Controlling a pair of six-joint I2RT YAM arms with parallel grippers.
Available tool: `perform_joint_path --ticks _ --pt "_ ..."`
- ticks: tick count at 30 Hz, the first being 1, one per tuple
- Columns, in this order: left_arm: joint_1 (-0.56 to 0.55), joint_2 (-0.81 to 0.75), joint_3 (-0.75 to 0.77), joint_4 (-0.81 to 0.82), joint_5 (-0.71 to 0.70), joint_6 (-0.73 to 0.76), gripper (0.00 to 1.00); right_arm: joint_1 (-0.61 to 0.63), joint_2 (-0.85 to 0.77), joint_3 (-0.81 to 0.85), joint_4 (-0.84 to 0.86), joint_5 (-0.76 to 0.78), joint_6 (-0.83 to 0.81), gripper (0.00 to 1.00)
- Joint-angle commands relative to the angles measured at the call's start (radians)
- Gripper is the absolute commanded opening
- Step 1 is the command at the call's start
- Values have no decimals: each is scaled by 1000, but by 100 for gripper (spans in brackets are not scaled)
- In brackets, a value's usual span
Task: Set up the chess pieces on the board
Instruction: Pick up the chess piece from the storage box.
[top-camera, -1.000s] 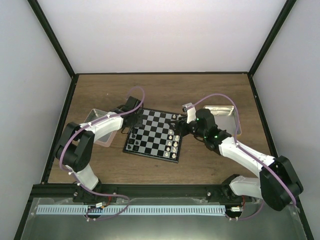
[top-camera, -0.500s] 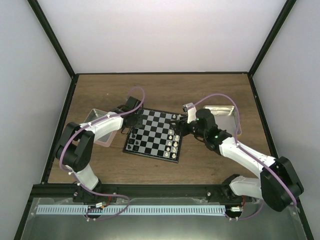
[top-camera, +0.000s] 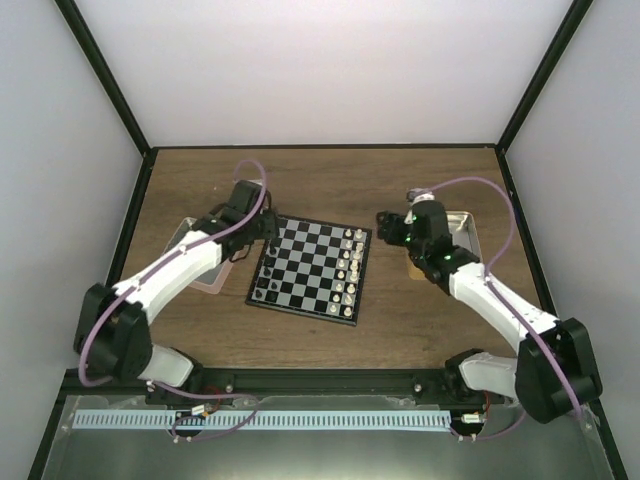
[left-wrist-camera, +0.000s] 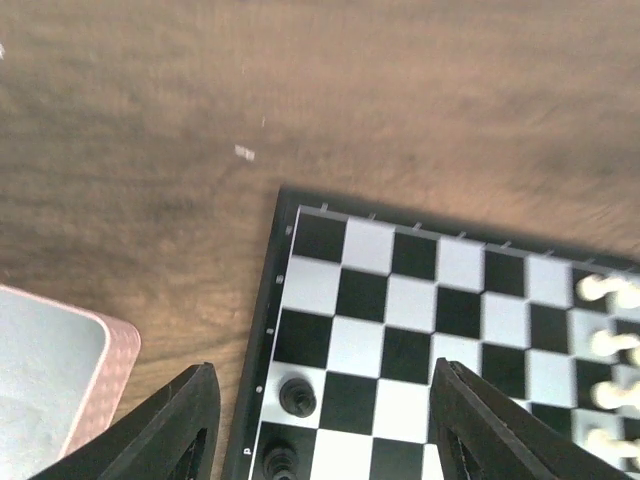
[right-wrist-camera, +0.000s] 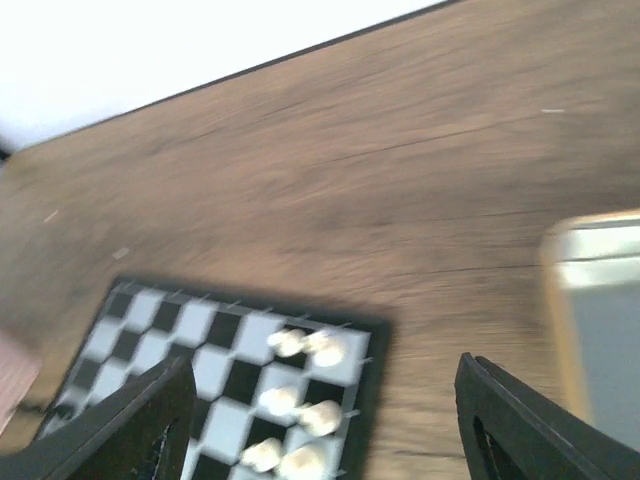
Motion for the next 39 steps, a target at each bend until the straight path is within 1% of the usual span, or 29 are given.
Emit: perform_joint_path --ticks 1,5,10,12,15,18,22,26,31,39 --pt "4 -142 -3 47 -30 6 61 -161 39 53 -132 57 129 72" --pt "4 -244 -40 118 3 43 65 -294 122 86 -224 13 141 69" --pt "4 -288 -43 154 25 74 66 -356 219 136 -317 66 112 67" --pt "5 -285 -44 157 38 83 66 -364 268 162 -352 101 107 66" --pt "6 -283 -41 147 33 97 66 -367 344 208 -404 154 99 62" --pt "10 -293 -45 139 15 102 65 -367 387 243 -434 171 79 56" --pt "14 -311 -64 148 9 102 65 -367 423 262 -466 169 52 55" --pt "18 -315 -67 153 16 105 62 -367 441 249 -465 150 41 47" --pt "24 -315 -68 151 16 103 61 -367 470 241 -459 143 38 43" --pt "28 -314 -71 151 14 103 61 -367 501 232 -410 99 53 27"
